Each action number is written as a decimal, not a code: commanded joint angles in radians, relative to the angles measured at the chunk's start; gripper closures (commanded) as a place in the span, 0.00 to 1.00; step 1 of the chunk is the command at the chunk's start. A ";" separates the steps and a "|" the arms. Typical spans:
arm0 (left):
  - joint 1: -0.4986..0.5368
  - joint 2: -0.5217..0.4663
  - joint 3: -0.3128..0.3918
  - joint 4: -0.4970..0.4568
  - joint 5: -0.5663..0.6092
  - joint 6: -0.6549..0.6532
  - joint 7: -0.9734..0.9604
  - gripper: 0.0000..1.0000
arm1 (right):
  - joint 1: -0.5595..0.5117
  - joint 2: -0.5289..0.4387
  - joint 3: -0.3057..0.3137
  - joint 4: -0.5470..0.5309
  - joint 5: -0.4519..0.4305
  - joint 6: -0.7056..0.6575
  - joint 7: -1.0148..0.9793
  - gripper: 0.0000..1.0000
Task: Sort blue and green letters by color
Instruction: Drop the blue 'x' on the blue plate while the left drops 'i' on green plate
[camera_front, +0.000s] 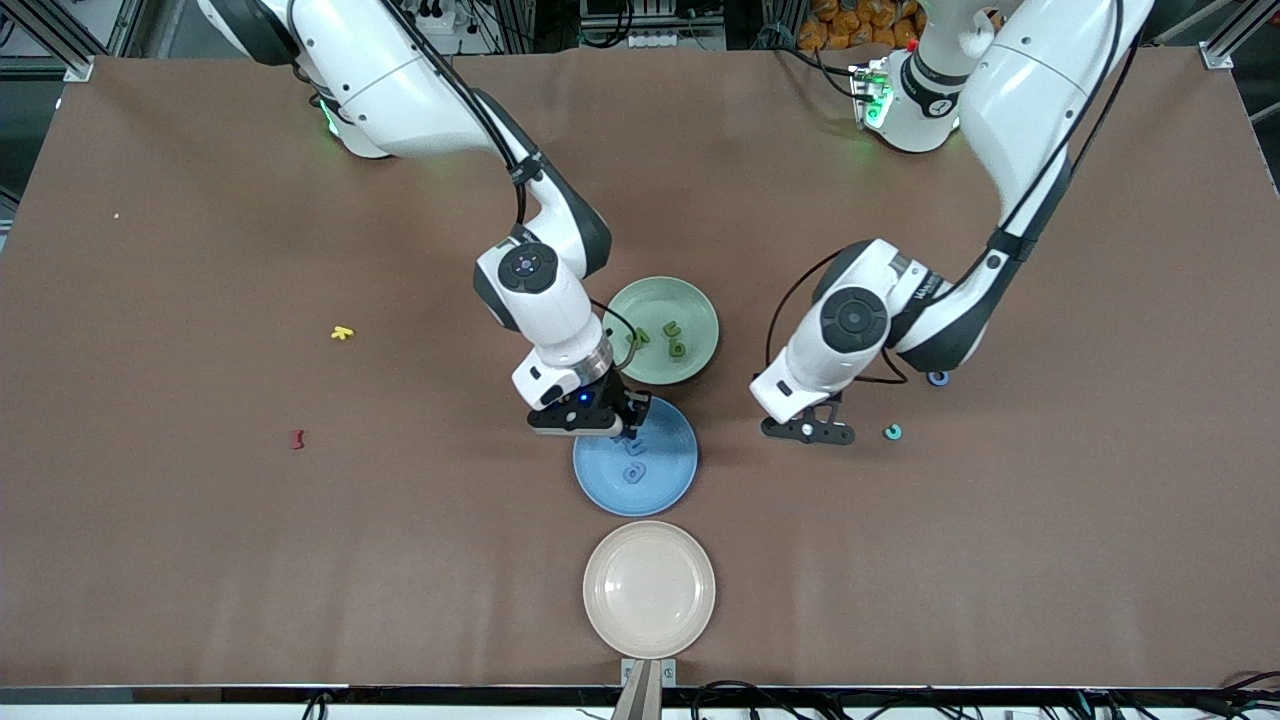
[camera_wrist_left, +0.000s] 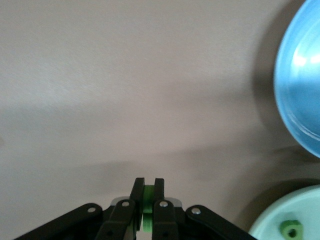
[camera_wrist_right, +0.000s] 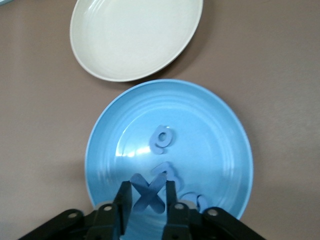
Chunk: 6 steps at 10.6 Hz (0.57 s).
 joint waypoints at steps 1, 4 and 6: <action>-0.067 0.005 0.011 0.028 -0.024 -0.023 -0.133 1.00 | 0.012 0.022 -0.005 0.032 -0.012 -0.007 0.006 0.00; -0.103 -0.001 0.007 0.027 -0.024 -0.024 -0.248 1.00 | -0.018 0.005 -0.005 0.020 -0.011 -0.022 -0.034 0.00; -0.110 0.006 -0.018 0.027 -0.034 -0.023 -0.316 1.00 | -0.060 -0.019 -0.005 -0.004 -0.011 -0.100 -0.113 0.00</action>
